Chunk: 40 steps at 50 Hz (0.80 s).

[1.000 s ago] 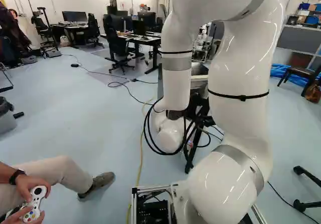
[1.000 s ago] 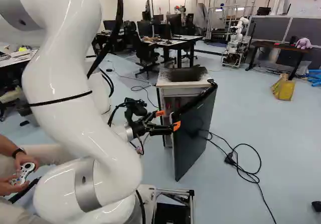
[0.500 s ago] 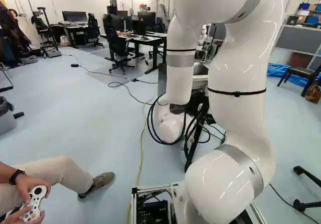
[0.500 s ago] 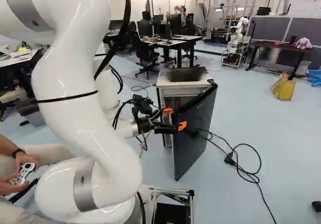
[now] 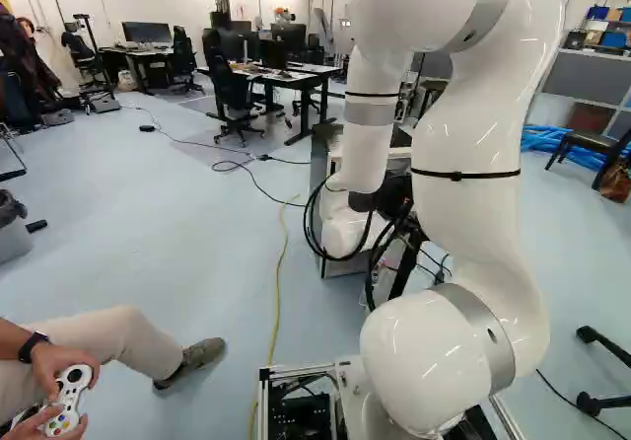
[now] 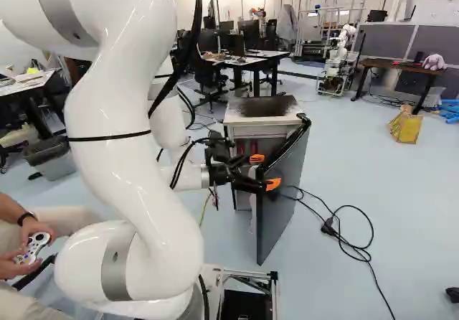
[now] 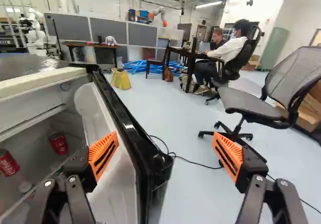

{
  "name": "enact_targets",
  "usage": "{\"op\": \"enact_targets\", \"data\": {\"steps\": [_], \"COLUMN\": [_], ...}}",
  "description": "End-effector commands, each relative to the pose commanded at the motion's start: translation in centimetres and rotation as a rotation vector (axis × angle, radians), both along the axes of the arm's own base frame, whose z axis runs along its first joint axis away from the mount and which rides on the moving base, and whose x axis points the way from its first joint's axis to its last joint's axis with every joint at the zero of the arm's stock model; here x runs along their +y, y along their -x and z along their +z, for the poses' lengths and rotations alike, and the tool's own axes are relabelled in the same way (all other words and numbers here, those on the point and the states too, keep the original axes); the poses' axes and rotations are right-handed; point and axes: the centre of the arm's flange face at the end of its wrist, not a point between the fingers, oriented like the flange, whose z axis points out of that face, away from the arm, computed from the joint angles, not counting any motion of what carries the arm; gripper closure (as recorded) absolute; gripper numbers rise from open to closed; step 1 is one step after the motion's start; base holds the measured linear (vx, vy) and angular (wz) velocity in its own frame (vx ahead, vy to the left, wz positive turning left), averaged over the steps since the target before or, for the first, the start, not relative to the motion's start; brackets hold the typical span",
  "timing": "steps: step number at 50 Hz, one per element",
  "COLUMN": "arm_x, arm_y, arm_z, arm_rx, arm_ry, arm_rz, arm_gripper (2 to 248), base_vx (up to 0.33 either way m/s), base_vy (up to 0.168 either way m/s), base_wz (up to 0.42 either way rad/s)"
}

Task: Grab a drink from the fridge

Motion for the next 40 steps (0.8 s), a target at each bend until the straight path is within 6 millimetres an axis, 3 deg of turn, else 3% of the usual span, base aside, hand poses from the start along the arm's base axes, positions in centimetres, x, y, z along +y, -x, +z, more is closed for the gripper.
{"op": "enact_targets", "data": {"steps": [40], "arm_x": [-7.7], "arm_y": [-3.5], "arm_z": [-0.1], "arm_rx": [-0.087], "arm_ry": [0.004], "arm_rz": [-0.353], "arm_gripper": [3], "base_vx": [0.000], "base_vy": [0.000], "base_wz": [0.000]}}
